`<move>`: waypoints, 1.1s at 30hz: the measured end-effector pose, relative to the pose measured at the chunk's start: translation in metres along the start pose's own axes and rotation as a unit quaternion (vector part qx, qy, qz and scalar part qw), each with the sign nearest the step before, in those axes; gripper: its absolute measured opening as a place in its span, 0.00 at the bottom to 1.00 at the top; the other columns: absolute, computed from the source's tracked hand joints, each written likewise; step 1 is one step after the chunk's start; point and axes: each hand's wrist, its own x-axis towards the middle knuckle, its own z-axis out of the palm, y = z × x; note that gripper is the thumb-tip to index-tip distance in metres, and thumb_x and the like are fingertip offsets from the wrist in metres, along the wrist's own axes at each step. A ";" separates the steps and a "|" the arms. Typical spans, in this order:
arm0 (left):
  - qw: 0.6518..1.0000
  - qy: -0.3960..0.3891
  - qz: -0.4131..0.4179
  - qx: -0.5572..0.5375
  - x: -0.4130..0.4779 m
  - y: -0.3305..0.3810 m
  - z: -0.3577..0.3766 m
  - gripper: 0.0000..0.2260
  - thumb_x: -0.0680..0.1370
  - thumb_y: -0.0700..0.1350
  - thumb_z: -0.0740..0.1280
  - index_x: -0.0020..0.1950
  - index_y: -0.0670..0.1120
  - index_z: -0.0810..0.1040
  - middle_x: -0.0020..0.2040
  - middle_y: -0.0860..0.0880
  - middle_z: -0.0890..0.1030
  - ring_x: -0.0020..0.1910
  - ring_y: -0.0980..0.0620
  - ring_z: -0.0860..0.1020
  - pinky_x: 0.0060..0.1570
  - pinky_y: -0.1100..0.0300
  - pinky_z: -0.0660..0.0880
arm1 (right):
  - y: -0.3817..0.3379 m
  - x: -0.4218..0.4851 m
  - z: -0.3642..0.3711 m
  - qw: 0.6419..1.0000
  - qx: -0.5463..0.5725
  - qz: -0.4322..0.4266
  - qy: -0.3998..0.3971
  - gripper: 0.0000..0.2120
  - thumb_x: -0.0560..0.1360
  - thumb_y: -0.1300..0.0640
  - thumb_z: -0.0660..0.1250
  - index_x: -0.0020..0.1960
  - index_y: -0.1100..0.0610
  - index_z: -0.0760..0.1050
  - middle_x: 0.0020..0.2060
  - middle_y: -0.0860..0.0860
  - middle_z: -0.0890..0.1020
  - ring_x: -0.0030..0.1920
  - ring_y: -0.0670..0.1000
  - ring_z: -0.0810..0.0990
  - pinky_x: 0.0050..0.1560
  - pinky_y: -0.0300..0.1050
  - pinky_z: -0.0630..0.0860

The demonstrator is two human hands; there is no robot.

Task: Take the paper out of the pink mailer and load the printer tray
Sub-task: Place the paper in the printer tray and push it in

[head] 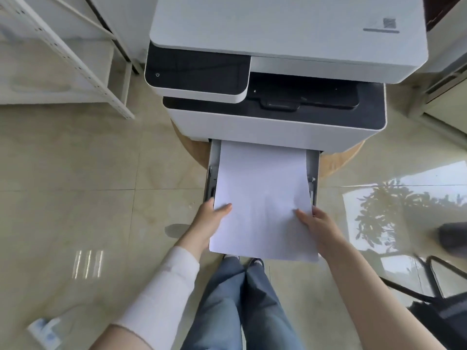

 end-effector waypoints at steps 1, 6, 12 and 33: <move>1.000 0.013 0.007 0.010 0.007 0.000 0.001 0.20 0.74 0.47 0.66 0.64 0.42 0.71 0.61 0.43 0.78 0.57 0.44 0.77 0.61 0.46 0.72 | -0.004 0.006 0.002 1.000 -0.009 -0.005 0.004 0.08 0.74 0.59 0.65 0.51 0.62 0.76 0.42 0.58 0.80 0.42 0.58 0.78 0.48 0.55 0.76; 0.991 0.083 0.048 0.098 0.028 0.009 0.003 0.17 0.73 0.49 0.66 0.57 0.40 0.74 0.54 0.44 0.80 0.52 0.44 0.77 0.53 0.52 0.74 | -0.021 0.021 0.014 0.997 -0.034 -0.042 0.051 0.07 0.75 0.60 0.64 0.51 0.63 0.75 0.39 0.57 0.76 0.35 0.53 0.74 0.32 0.43 0.70; 0.970 0.129 0.079 0.192 0.036 0.012 0.006 0.09 0.75 0.43 0.64 0.47 0.37 0.73 0.37 0.42 0.72 0.37 0.45 0.68 0.37 0.57 0.62 | -0.022 0.036 0.024 0.990 -0.057 -0.079 0.104 0.02 0.75 0.62 0.62 0.45 0.60 0.72 0.38 0.58 0.75 0.30 0.50 0.70 0.21 0.31 0.67; 0.905 0.422 0.017 0.044 -0.035 -0.046 0.037 0.47 0.63 0.48 0.77 0.73 0.40 0.52 0.74 0.34 0.50 0.73 0.37 0.50 0.71 0.42 0.52 | 0.052 -0.043 0.037 0.918 -0.071 -0.041 0.387 0.45 0.67 0.51 0.74 0.73 0.60 0.51 0.72 0.62 0.54 0.71 0.62 0.50 0.72 0.60 0.51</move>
